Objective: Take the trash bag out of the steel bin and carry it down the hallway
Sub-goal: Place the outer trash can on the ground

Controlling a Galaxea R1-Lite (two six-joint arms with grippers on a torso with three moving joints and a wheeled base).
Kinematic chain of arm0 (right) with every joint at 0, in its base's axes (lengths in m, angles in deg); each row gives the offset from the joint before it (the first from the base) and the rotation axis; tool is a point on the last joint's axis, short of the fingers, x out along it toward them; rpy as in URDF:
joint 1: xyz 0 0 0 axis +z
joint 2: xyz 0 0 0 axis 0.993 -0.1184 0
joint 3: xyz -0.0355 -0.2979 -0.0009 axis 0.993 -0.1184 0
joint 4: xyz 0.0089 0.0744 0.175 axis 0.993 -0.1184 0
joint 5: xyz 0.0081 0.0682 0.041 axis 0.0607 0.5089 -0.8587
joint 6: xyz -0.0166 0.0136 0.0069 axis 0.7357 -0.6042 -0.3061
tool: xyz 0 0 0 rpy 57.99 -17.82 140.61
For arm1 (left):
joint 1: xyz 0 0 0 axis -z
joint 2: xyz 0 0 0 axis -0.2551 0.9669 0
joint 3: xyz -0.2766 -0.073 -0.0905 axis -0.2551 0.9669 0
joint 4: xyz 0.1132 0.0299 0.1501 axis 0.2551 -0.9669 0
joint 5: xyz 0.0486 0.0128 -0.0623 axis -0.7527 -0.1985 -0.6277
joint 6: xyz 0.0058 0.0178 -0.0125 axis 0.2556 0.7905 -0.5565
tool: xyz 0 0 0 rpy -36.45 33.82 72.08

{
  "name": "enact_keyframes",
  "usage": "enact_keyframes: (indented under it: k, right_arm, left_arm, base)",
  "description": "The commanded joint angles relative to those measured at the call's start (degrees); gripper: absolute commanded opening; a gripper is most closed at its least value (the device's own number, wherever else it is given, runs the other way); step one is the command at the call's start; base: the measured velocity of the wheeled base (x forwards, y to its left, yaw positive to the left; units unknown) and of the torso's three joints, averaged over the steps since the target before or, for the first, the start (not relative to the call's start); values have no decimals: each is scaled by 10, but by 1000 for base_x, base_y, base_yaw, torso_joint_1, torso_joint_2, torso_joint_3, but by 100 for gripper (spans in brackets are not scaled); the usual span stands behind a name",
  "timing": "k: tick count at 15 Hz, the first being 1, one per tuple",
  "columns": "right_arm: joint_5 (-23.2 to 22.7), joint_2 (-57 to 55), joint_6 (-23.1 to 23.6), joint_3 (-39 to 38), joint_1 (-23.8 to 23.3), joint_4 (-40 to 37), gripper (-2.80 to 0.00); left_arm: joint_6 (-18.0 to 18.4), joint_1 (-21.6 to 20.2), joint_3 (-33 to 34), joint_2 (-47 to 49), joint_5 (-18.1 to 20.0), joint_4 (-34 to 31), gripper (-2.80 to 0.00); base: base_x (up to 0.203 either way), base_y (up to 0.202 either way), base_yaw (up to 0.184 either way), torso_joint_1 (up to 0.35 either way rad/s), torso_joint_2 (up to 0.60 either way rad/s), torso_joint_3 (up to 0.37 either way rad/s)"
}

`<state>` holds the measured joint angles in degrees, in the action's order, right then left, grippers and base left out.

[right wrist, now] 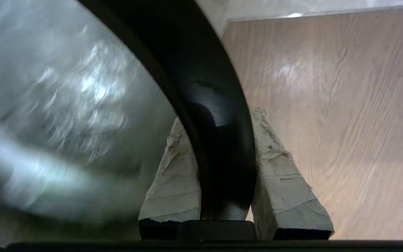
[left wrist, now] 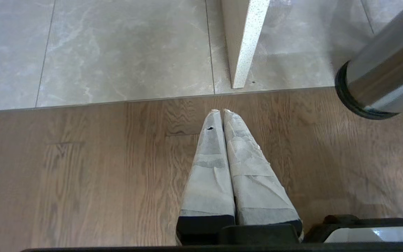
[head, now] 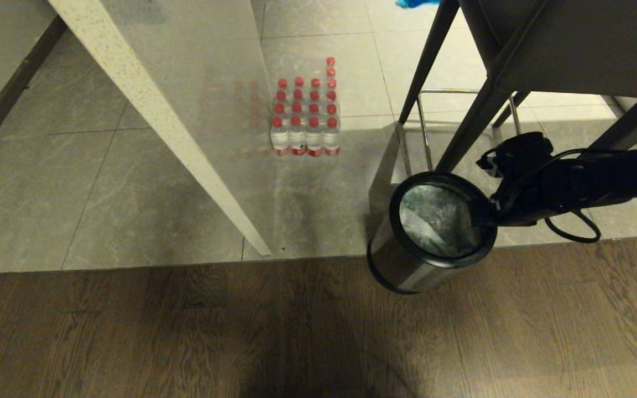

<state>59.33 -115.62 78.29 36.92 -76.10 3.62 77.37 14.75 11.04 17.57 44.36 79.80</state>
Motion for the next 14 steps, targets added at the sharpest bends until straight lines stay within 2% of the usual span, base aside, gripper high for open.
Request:
enact_keyframes:
  k: [1, 6, 9, 12, 14]
  right_arm:
    - [0, 60, 1, -12, 10, -15, -280]
    - [-8, 193, 4, -64, 31, -42, -280]
    - [-18, 283, 0, -73, 58, -129, -280]
    - [-12, 360, 1, -78, 72, -159, -280]
    - [-13, 406, 2, -80, 75, -235, -280]
  left_arm:
    - [-1, -1, 0, 0, 0, 0, -280]
    - [0, -1, 0, 0, 0, 0, -280]
    - [0, 0, 0, 0, 0, 0, -280]
    - [0, -1, 0, 0, 0, 0, -280]
    - [-1, -1, 0, 0, 0, 0, -280]
  base:
    - [0, 0, 0, 0, 0, 0]
    - [0, 0, 0, 0, 0, 0]
    - [0, 0, 0, 0, 0, 0]
    - [0, 0, 0, 0, 0, 0]
    - [0, 0, 0, 0, 0, 0]
